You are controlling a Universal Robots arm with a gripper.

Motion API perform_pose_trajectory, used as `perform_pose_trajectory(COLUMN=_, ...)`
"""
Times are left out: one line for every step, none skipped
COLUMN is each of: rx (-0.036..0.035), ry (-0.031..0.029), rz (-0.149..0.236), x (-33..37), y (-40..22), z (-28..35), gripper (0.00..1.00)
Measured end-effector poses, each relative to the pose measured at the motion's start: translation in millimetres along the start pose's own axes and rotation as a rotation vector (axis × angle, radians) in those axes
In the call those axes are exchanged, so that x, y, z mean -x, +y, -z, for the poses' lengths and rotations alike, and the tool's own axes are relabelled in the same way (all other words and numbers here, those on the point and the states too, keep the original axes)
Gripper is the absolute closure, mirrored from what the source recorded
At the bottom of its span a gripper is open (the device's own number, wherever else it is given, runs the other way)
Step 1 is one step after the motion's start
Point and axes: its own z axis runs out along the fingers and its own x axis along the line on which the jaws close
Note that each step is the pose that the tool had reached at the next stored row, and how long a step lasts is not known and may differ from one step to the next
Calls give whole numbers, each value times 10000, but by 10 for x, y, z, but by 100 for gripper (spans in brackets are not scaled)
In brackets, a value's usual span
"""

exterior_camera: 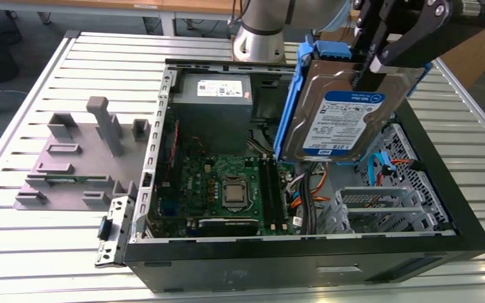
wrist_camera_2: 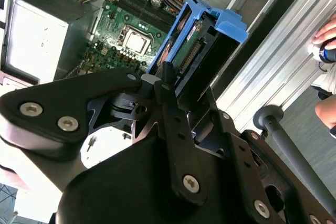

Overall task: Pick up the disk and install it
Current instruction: 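Pick up the disk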

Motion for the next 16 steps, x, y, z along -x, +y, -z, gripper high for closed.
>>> perform_pose_trajectory(rx=2, ry=0, rz=-2, x=1, y=-34, z=0, gripper=65)
perform_pose_trajectory(rx=3, ry=0, rz=-1, x=2, y=-64, z=0, gripper=65)
perform_pose_trajectory(rx=3, ry=-2, rz=0, x=2, y=-77, z=0, gripper=65)
perform_pose_trajectory(rx=5, ry=0, rz=0, x=2, y=-79, z=1, gripper=65)
perform_pose_trajectory(rx=5, ry=0, rz=-1, x=2, y=-79, z=1, gripper=65)
perform_pose_trajectory(rx=4, ry=0, rz=-2, x=2, y=-80, z=1, gripper=65)
perform_pose_trajectory(rx=5, ry=0, rz=-2, x=-2, y=-80, z=2, gripper=65)
perform_pose_trajectory(rx=4, ry=0, rz=0, x=-11, y=-82, z=1, gripper=65)
perform_pose_trajectory(rx=4, ry=-1, rz=1, x=-24, y=-84, z=1, gripper=65)
perform_pose_trajectory(rx=4, ry=0, rz=1, x=-41, y=-85, z=3, gripper=65)
perform_pose_trajectory(rx=4, ry=-2, rz=0, x=-61, y=-87, z=2, gripper=65)
perform_pose_trajectory(rx=4, ry=-2, rz=0, x=-81, y=-88, z=2, gripper=65)
perform_pose_trajectory(rx=4, ry=0, rz=-1, x=-104, y=-90, z=4, gripper=65)
perform_pose_trajectory(rx=4, ry=0, rz=0, x=-125, y=-91, z=4, gripper=65)
perform_pose_trajectory(rx=4, ry=0, rz=0, x=-148, y=-93, z=4, gripper=65)
perform_pose_trajectory(rx=4, ry=-2, rz=0, x=-169, y=-94, z=4, gripper=65)
